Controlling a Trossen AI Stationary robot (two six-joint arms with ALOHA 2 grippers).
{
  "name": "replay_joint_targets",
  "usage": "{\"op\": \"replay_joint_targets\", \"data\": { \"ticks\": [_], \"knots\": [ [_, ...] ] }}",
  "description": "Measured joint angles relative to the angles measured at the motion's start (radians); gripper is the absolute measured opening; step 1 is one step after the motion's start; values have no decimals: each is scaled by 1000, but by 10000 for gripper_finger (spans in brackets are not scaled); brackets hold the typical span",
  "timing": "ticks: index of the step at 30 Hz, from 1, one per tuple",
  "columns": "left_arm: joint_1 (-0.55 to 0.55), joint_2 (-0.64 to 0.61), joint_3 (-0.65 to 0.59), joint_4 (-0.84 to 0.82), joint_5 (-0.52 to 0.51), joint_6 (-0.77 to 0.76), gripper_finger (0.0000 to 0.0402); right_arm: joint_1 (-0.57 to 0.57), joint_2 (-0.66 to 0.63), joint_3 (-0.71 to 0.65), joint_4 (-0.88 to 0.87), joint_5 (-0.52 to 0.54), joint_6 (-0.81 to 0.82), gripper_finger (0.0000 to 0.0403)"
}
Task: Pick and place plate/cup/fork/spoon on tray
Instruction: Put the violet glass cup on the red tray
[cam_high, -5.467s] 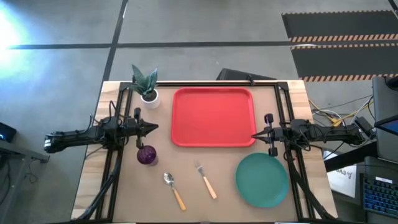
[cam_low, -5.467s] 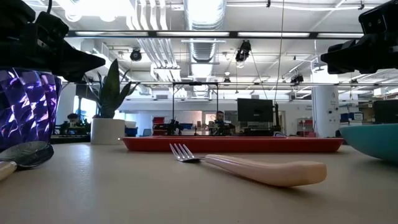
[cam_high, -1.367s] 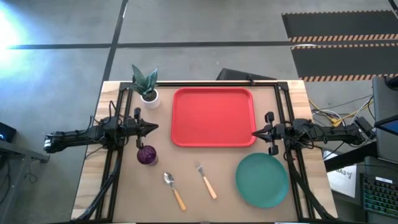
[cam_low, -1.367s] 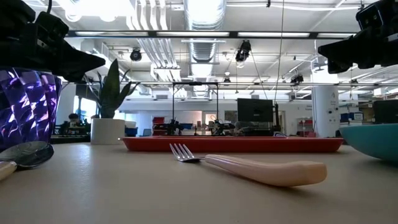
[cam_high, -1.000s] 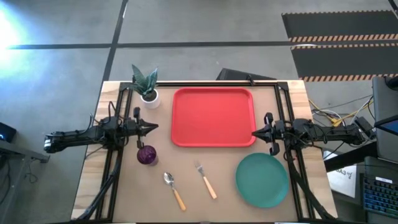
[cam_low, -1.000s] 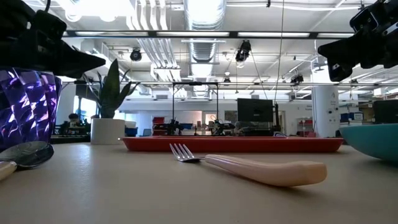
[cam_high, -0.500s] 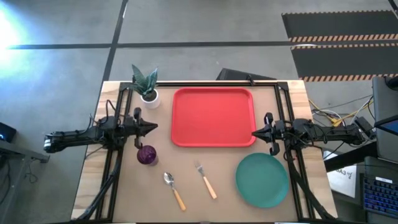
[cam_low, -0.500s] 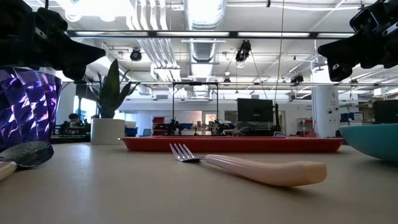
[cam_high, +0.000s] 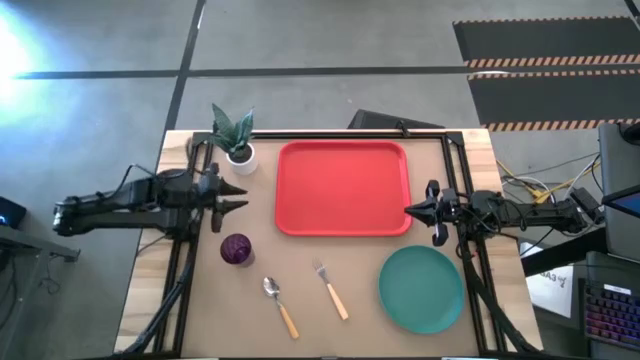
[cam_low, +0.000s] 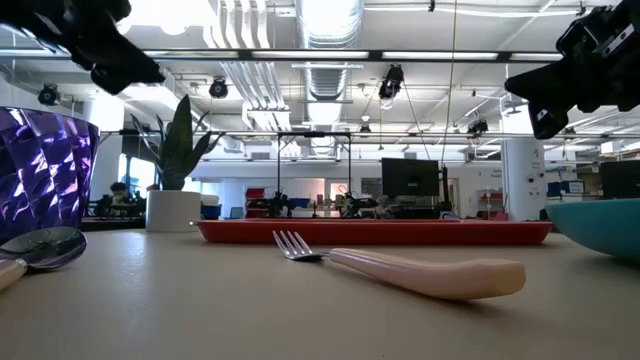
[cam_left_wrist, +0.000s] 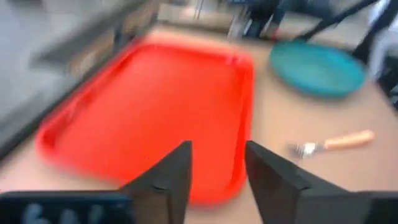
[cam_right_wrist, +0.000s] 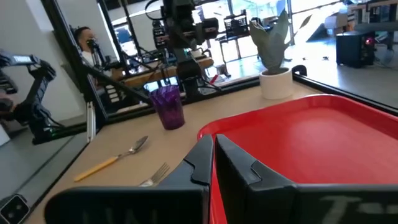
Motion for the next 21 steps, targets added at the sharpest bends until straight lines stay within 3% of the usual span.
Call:
{"op": "replay_joint_targets", "data": {
  "ticks": [4,8,14,21],
  "knots": [
    [1,142,152,-287,-14,-216,185,0,0,0,14,0,31,9],
    [1,275,269,-559,88,-364,202,0,0,0,28,0,102,9],
    [0,414,325,-609,260,-438,203,0,0,0,27,0,111,9],
    [-1,583,313,-630,291,-380,203,0,0,0,27,0,112,9]
  ]
}}
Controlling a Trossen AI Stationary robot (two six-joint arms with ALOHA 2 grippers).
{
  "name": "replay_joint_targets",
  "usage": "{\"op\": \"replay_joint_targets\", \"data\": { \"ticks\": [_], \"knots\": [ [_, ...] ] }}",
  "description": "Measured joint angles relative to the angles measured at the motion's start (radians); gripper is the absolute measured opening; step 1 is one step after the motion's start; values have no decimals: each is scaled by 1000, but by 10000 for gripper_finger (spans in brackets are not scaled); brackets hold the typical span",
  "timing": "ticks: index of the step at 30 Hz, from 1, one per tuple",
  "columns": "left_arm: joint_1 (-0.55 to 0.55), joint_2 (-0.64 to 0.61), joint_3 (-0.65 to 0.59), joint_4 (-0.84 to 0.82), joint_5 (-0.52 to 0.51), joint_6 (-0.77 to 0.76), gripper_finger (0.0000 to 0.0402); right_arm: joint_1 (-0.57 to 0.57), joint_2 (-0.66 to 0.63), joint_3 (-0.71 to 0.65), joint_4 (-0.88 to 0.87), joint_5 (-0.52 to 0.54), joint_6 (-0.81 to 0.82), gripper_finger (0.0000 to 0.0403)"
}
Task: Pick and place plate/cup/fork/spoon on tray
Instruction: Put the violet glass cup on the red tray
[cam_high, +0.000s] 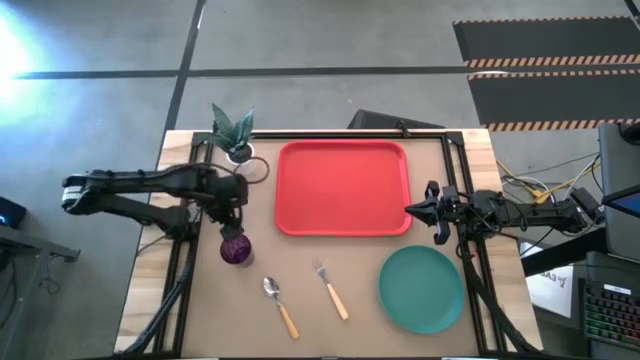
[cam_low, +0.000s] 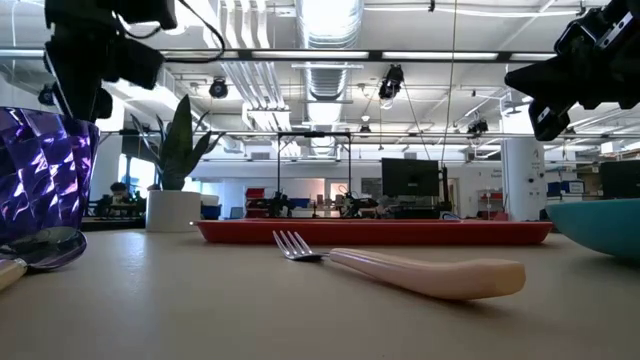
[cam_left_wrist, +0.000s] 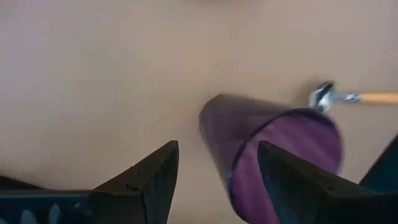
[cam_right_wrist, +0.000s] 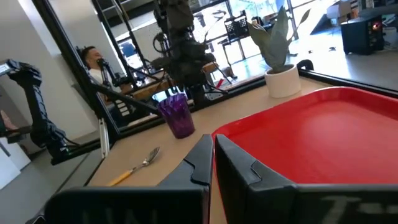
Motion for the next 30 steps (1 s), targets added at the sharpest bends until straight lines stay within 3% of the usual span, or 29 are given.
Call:
{"op": "replay_joint_targets", "data": {
  "ticks": [15,18,22,30],
  "knots": [
    [-13,235,0,-17,4,78,195,0,0,0,-1,0,0,9],
    [-36,267,0,37,4,79,148,0,0,0,-2,0,0,9],
    [-83,310,-1,121,-18,92,27,0,0,0,-6,0,0,9],
    [-164,299,91,122,-202,48,2,0,0,0,-7,0,-6,9]
  ]
}}
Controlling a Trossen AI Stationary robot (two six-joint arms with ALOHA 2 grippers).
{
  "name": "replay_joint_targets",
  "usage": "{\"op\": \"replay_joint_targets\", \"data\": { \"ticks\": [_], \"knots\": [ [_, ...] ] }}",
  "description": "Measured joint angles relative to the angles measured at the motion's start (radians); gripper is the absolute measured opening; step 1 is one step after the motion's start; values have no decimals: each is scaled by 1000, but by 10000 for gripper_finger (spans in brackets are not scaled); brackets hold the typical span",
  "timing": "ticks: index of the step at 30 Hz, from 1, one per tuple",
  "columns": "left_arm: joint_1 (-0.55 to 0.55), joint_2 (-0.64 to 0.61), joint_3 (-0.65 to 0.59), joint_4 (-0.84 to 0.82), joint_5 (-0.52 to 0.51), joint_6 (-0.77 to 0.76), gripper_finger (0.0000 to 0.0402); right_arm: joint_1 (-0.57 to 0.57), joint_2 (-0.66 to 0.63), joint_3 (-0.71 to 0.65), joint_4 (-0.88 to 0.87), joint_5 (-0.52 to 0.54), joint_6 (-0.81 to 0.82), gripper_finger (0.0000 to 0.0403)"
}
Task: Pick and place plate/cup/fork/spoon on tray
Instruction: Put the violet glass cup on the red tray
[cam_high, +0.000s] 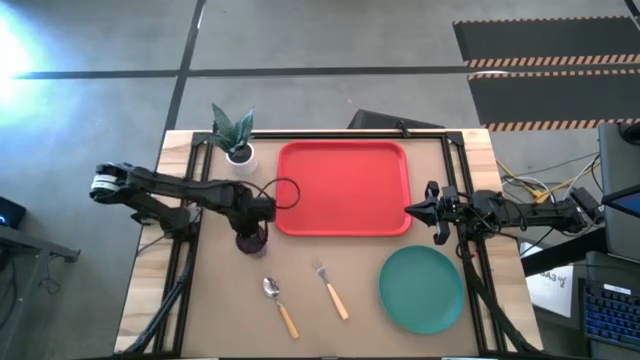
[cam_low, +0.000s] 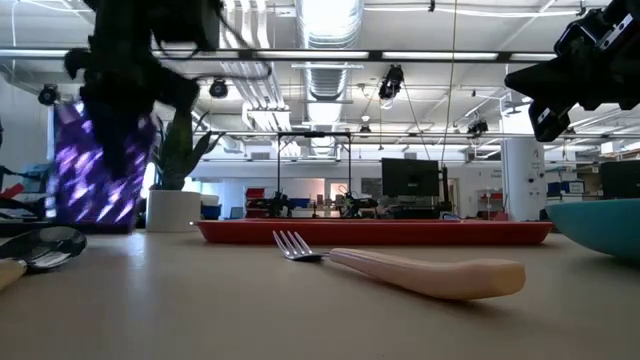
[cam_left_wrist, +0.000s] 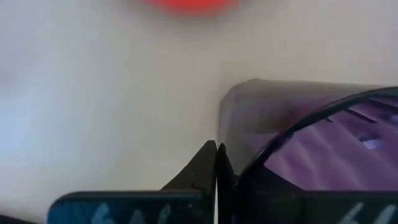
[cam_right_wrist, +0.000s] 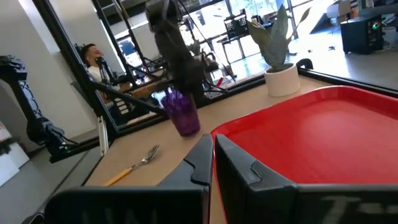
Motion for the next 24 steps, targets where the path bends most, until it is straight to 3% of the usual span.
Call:
{"op": "replay_joint_targets", "data": {
  "ticks": [6,9,15,24],
  "knots": [
    [-4,-97,266,38,-358,99,1,0,0,0,0,0,-1,9],
    [35,-121,419,89,-418,189,1,0,0,0,0,0,-1,9],
    [205,-72,676,70,-407,354,1,0,0,0,0,1,-1,9],
    [525,205,990,55,-97,462,0,0,0,0,0,1,-1,9]
  ]
}}
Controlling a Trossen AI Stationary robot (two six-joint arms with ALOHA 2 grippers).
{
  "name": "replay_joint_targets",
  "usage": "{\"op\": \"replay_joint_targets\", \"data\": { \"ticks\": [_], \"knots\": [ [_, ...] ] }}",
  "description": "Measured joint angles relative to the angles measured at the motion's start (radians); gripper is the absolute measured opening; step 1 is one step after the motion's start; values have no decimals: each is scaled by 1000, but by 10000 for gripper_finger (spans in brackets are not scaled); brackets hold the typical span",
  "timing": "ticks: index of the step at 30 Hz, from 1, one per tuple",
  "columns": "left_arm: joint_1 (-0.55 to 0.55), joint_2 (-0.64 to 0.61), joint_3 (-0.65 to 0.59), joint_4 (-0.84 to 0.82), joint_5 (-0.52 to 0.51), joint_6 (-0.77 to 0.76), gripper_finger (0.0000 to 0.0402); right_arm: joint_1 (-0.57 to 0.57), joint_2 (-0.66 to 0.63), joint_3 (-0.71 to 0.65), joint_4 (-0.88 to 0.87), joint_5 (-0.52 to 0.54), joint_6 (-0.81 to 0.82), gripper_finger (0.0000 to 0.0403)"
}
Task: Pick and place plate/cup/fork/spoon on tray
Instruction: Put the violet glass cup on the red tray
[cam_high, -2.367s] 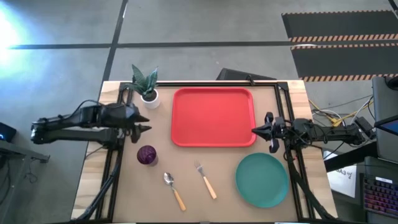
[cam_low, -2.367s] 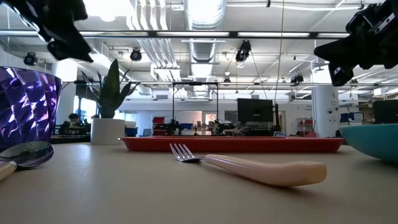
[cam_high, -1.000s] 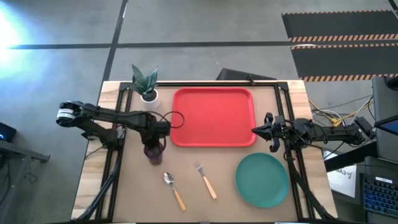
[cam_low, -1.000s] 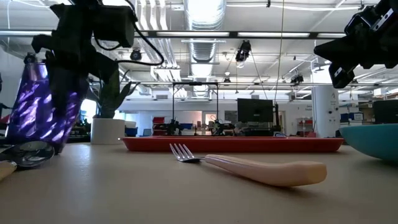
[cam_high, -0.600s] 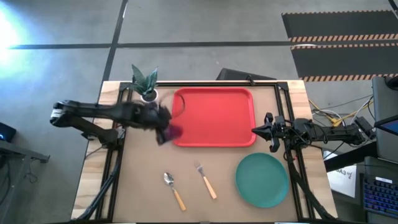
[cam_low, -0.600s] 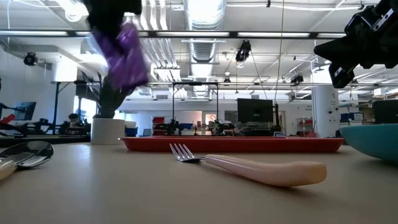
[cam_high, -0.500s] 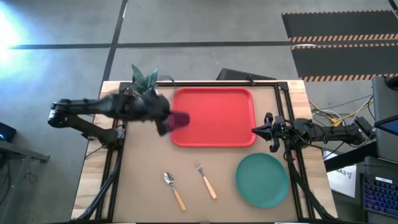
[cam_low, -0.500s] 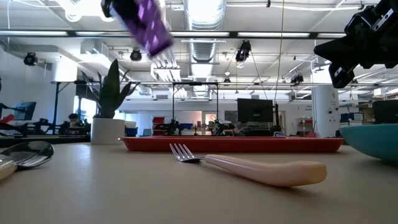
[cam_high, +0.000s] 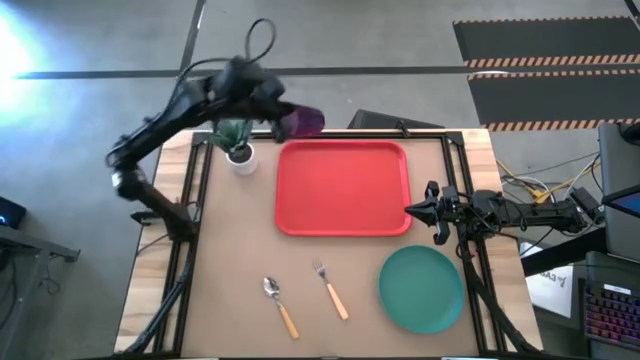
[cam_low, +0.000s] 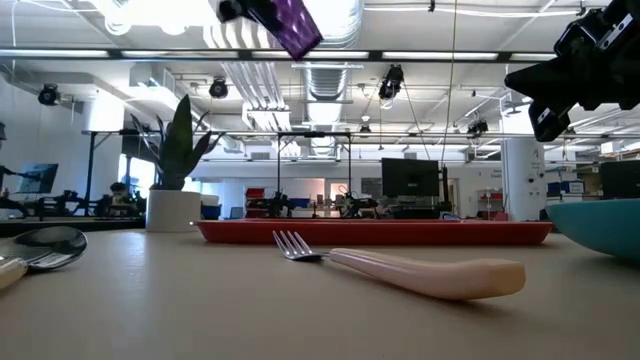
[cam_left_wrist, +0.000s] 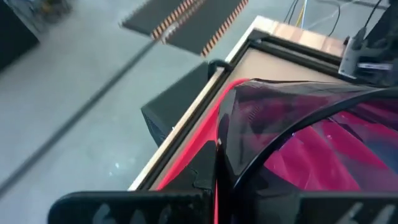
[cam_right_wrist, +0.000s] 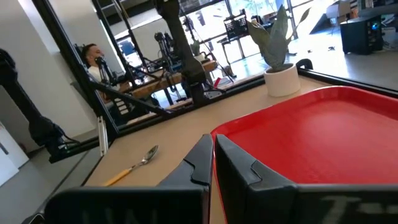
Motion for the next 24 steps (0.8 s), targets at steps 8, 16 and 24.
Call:
{"op": "replay_joint_targets", "data": {
  "ticks": [8,16,24],
  "knots": [
    [134,300,70,-255,-10,53,0,0,0,0,0,0,0,9],
    [150,471,-15,-214,-110,93,0,0,0,0,0,0,0,9],
    [141,556,-35,-149,-53,98,0,0,0,0,-4,-1,0,9]
  ]
}}
